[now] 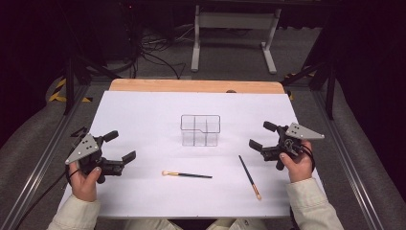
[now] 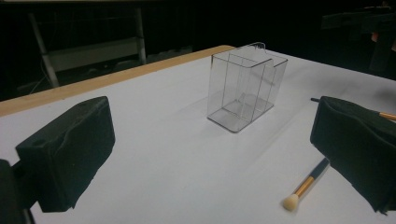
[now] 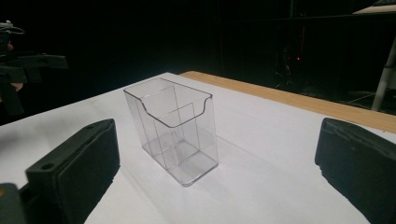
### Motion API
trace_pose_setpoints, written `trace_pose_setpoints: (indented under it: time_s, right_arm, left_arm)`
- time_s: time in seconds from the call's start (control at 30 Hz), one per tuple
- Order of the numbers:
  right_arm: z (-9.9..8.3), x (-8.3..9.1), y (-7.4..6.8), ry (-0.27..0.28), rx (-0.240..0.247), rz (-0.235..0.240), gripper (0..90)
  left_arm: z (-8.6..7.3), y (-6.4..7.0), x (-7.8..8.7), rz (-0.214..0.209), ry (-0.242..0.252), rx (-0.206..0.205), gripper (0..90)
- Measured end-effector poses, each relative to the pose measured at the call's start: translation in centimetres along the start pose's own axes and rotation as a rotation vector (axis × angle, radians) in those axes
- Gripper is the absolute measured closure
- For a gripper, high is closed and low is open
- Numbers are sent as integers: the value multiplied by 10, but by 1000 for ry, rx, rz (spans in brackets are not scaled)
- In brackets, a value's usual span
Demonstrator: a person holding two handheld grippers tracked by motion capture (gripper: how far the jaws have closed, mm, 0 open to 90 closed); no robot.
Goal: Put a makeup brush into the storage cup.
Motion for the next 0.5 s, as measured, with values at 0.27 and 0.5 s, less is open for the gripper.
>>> trace_pose_setpoints:
  time_s: [0.27,0.5]
  right_arm:
    - [0,1,0,4,2,-2,2]
    - [0,1,0,2,3,-2,2]
  left_arm:
    - [1,0,-1,-6,3,-1,5]
    - [1,1,-1,-6,4,-3,5]
Point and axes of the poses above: each handheld gripper's, and its own axes: x roughly backward along the jaws, z roughly out of its top, y roughly to its right, the point moved 5 cm from there along -x, roughly forward along the jaws, and after that the axes turned 13 degrees about -y, right-handed, at the moved point
